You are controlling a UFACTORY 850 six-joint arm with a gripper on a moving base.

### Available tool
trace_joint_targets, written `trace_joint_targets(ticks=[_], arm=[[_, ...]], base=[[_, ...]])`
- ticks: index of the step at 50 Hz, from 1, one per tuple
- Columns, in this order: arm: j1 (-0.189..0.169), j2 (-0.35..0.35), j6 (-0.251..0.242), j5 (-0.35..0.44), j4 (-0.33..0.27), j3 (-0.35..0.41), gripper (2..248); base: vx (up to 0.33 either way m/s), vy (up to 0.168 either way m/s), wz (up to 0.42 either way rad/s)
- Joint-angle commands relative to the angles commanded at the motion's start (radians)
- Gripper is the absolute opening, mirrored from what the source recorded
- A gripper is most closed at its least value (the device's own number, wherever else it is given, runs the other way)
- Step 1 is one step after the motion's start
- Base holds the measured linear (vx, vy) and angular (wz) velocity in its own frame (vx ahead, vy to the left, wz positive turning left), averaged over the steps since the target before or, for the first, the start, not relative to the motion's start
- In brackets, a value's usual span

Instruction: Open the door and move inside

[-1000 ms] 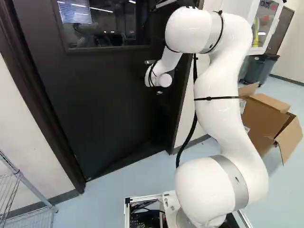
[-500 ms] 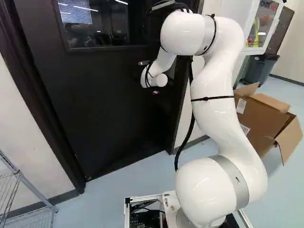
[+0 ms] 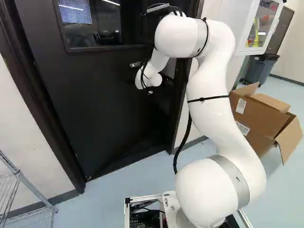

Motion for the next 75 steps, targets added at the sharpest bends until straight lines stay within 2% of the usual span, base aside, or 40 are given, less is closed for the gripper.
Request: trace_joint_targets(ticks=[23, 51, 59, 75], arm=[[0.040, -0.085, 0.000, 0.000, -0.002, -0.117, 247], [0.042, -0.113, 0.000, 0.000, -0.002, -0.154, 247], [0.040, -0.097, 0.000, 0.000, -0.002, -0.132, 247], [0.030, -0.018, 0.000, 0.000, -0.002, -0.024, 247]], base=[[0.000, 0.000, 0.000], [0.000, 0.000, 0.000], [0.000, 0.000, 0.000], [0.000, 0.000, 0.000]])
